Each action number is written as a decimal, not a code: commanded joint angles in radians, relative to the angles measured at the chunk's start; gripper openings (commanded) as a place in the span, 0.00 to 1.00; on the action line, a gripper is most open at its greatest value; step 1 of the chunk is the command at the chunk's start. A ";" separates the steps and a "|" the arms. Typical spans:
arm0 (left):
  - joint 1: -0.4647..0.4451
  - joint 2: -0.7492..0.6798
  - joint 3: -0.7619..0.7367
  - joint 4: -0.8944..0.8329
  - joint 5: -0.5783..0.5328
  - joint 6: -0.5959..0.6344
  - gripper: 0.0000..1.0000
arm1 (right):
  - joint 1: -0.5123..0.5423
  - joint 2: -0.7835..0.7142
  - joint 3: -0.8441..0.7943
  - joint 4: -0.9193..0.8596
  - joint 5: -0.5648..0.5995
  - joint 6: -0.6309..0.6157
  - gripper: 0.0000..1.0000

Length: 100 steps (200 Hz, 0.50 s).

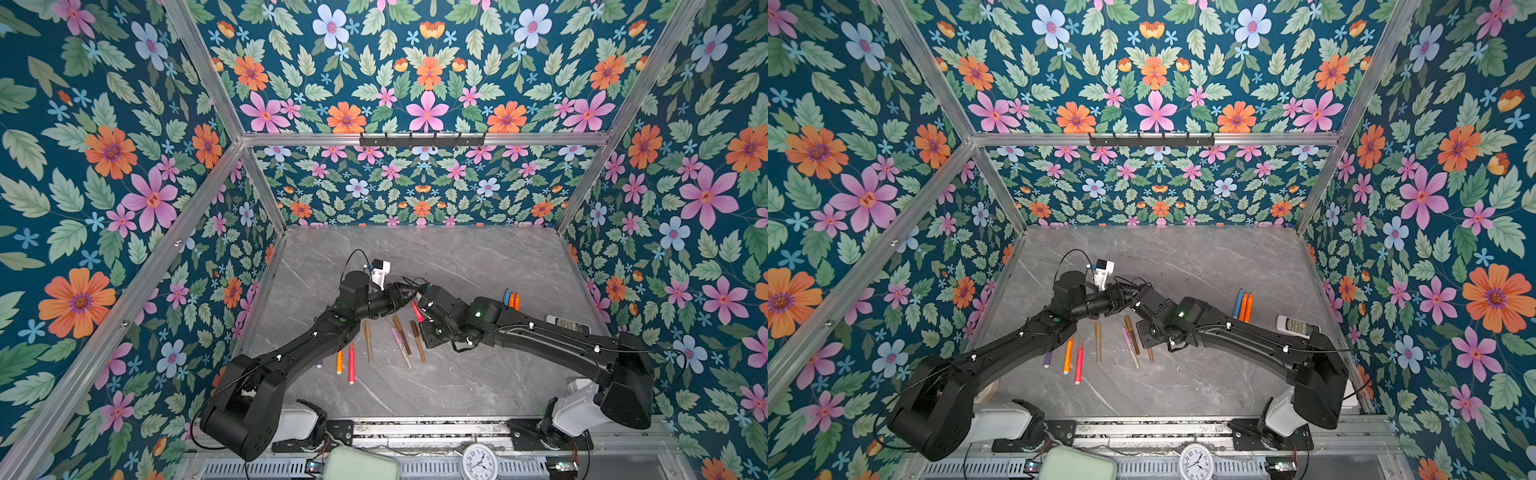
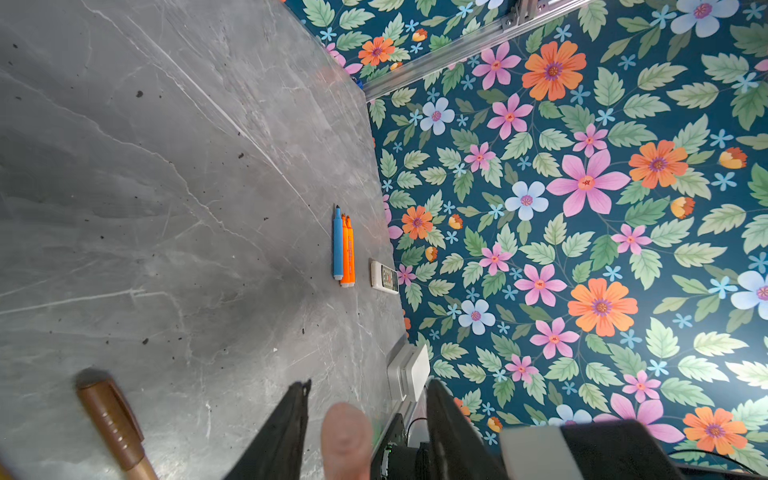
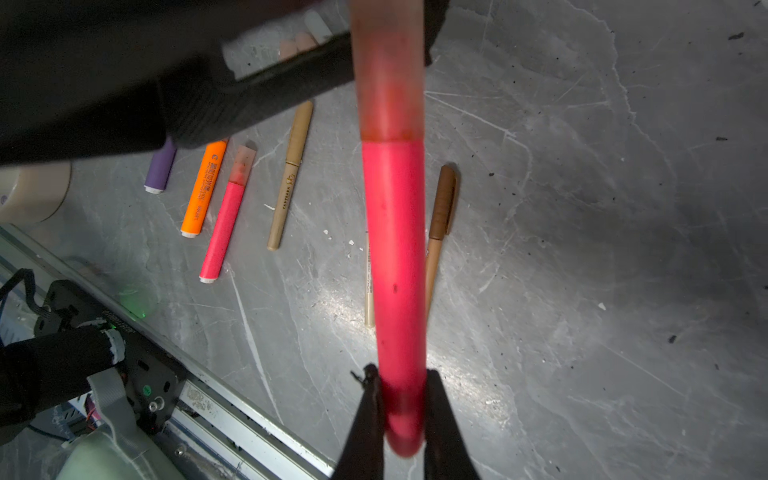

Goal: Open the pen caps
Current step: 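Lift the pink highlighter toward the left gripper while the left reaches for its cap, then close the left gripper on the pale pink cap of the highlighter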

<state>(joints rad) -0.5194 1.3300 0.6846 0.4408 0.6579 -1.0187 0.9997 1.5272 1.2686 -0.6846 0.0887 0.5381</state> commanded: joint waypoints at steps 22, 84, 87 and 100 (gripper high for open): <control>-0.008 0.004 0.006 0.044 0.022 -0.006 0.43 | 0.000 -0.007 0.002 0.005 0.007 -0.012 0.00; -0.024 0.007 0.007 0.056 0.030 -0.009 0.24 | -0.002 -0.015 0.002 0.001 0.018 -0.012 0.00; -0.025 0.007 0.007 0.057 0.031 -0.010 0.22 | -0.002 -0.016 0.001 0.001 0.020 -0.012 0.00; -0.027 0.009 0.007 0.059 0.032 -0.008 0.15 | -0.002 -0.020 -0.001 0.002 0.019 -0.012 0.00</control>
<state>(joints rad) -0.5423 1.3369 0.6861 0.4561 0.6643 -1.0191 0.9977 1.5166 1.2686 -0.6876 0.0940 0.5350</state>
